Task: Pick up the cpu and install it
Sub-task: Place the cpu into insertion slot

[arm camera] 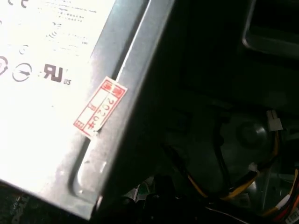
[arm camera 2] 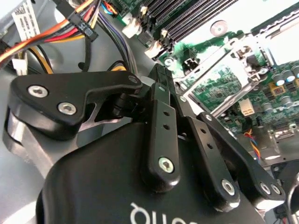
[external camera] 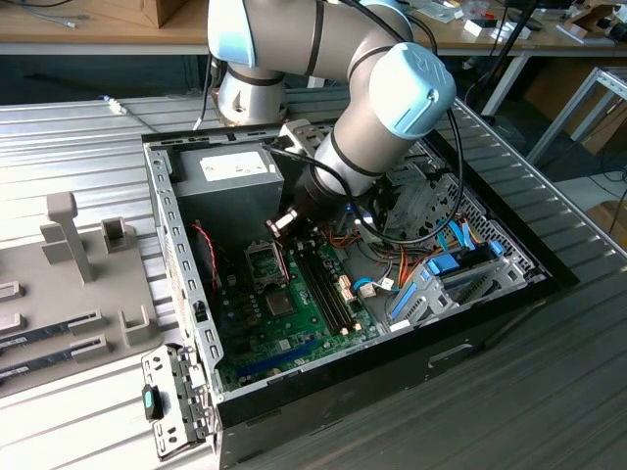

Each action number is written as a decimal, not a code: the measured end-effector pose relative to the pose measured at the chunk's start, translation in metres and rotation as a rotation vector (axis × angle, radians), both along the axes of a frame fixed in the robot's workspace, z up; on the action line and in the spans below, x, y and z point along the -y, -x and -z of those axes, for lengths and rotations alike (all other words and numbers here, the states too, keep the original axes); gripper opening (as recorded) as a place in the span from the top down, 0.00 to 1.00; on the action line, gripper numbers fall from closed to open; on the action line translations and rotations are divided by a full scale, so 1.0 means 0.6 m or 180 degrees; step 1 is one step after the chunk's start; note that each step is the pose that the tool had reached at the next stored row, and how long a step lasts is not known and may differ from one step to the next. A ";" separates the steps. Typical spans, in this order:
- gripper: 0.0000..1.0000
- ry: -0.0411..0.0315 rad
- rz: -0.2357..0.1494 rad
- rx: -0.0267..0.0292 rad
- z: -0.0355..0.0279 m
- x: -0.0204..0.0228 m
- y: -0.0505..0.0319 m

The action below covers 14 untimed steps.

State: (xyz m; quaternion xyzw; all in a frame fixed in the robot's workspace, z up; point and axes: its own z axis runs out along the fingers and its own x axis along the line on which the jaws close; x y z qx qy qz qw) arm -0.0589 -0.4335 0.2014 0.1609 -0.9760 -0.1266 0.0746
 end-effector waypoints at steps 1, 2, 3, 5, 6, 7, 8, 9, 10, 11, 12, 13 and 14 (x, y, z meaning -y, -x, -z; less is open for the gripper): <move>0.89 0.0000 -0.0030 -0.0001 0.001 -0.0001 0.000; 0.89 0.0000 -0.0067 -0.0001 0.002 -0.0003 0.000; 0.89 0.0000 -0.0094 -0.0002 0.002 -0.0005 -0.001; 0.89 0.0000 -0.0135 -0.0003 0.003 -0.0006 -0.001; 0.89 0.0000 -0.0152 -0.0003 0.003 -0.0005 -0.001; 0.89 -0.0002 -0.0157 -0.0002 0.003 -0.0004 -0.002; 0.89 -0.0004 -0.0159 -0.0002 0.003 -0.0003 -0.002; 0.89 -0.0007 -0.0162 -0.0002 0.003 -0.0001 -0.002; 0.89 -0.0008 -0.0164 -0.0002 0.002 -0.0001 -0.002; 0.89 -0.0011 -0.0166 -0.0002 0.000 -0.0001 -0.002; 0.89 -0.0013 -0.0168 -0.0002 -0.002 -0.0001 -0.002; 0.89 -0.0017 -0.0169 -0.0002 -0.004 -0.0002 -0.002; 0.89 -0.0028 -0.0173 -0.0002 -0.009 -0.0002 -0.002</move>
